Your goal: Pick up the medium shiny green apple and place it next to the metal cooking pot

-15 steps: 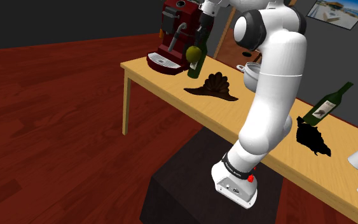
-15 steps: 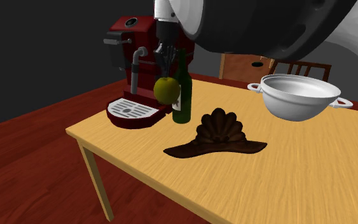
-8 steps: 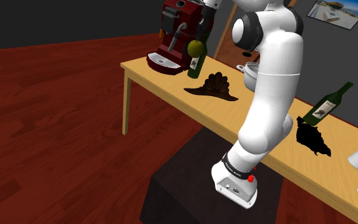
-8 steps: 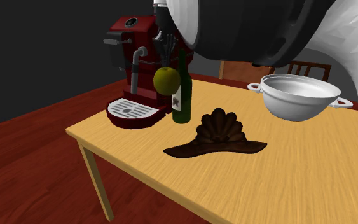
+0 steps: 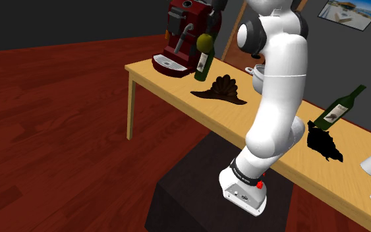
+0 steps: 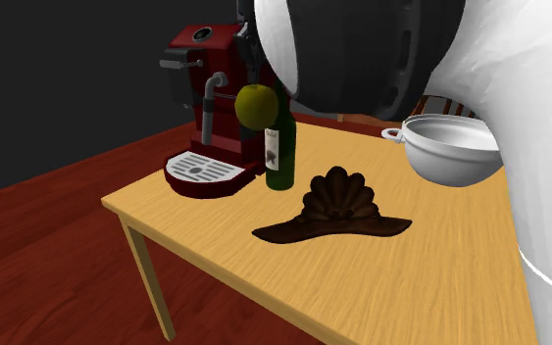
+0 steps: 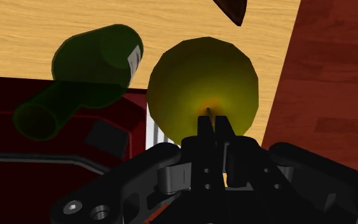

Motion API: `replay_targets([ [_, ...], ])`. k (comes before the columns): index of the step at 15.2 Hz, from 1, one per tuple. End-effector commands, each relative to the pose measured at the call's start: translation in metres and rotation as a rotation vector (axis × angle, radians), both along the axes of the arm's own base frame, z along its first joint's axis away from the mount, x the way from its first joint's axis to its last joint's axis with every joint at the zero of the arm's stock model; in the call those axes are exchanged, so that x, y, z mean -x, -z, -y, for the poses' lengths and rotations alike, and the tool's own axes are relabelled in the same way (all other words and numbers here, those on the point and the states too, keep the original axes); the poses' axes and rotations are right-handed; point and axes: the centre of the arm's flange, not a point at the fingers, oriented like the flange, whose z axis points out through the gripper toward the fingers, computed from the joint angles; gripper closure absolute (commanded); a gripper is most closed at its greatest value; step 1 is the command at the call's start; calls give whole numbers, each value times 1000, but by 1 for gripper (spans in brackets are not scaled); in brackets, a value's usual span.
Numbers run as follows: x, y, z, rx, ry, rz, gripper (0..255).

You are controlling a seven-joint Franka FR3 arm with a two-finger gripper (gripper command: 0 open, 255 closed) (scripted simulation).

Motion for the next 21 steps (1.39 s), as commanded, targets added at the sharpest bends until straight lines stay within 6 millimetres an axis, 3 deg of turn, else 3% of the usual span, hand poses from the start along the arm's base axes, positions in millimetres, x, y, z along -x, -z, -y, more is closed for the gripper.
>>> replay_targets([
  [1, 0, -6, 0, 0, 0, 0, 255],
  [21, 251, -6, 83, 0, 0, 0, 255],
])
